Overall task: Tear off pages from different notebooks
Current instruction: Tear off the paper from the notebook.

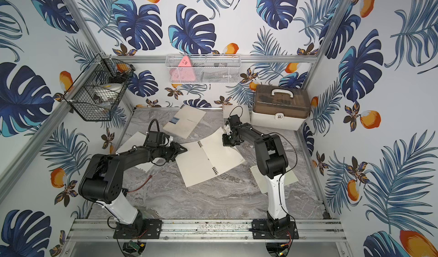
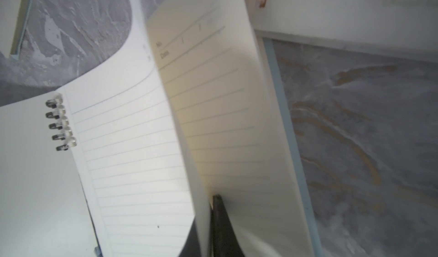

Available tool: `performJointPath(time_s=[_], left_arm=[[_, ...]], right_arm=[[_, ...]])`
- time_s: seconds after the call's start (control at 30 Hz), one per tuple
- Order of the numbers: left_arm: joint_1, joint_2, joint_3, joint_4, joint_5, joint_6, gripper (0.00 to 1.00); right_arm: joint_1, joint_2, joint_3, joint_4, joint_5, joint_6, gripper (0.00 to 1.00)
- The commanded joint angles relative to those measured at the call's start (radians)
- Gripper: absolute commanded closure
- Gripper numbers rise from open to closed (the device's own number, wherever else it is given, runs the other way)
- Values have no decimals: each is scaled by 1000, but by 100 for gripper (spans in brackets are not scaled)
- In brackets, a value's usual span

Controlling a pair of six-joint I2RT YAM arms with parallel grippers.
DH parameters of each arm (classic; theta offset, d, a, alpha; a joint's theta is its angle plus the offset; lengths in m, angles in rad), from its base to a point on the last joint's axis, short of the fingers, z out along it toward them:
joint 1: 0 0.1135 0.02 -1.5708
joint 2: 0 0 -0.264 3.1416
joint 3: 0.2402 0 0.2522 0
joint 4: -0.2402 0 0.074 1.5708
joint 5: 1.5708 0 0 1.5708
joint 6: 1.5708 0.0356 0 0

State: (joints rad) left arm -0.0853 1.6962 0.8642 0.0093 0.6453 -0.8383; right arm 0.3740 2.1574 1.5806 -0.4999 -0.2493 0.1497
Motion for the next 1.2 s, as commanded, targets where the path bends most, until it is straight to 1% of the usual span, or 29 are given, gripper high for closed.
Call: performJointPath(time_s=[0.0,0.03,0.17,0.3,0.37,0.47,0.57,0.67,0.73,0.83,0.93,1.0,1.17], left_arm=[[1,-7,15,2,-4,1,59],[0,-7,19,2,-5,1,61],[0,-4,37,-6,-8,1,71],[1,-2,48,-17,-15,1,76],[0,0,55,-26,-16,3,81],[0,-9,60,-36,-20,5,83],[1,-18,63,-47,-28,8,87],[1,-12,71,-51,-23,7,88],[1,-7,78,-50,-18,2,93],[1,0,97,-59,-16,-2,100],[2,12,127,-82,-30,3,100],[5,28,149,-104,-40,1,100],[10,83,184,-119,-34,-58,100]], right_arm=[[13,-37,-11,-7,-7,-2,98],[18,-46,-18,-1,-5,-7,100],[30,-71,-37,4,-7,-19,100],[36,-106,-79,31,-18,-33,100],[36,-119,-94,37,-34,-42,100],[37,-123,-109,48,-56,-50,100],[41,-165,-120,59,-64,-60,100],[51,-187,-135,65,-55,-76,100],[71,-211,-153,67,-22,-98,100],[143,-280,-208,93,72,-162,100],[251,-371,-291,148,167,-237,100],[304,-428,-345,189,205,-265,100],[451,-523,-473,288,302,-343,100]])
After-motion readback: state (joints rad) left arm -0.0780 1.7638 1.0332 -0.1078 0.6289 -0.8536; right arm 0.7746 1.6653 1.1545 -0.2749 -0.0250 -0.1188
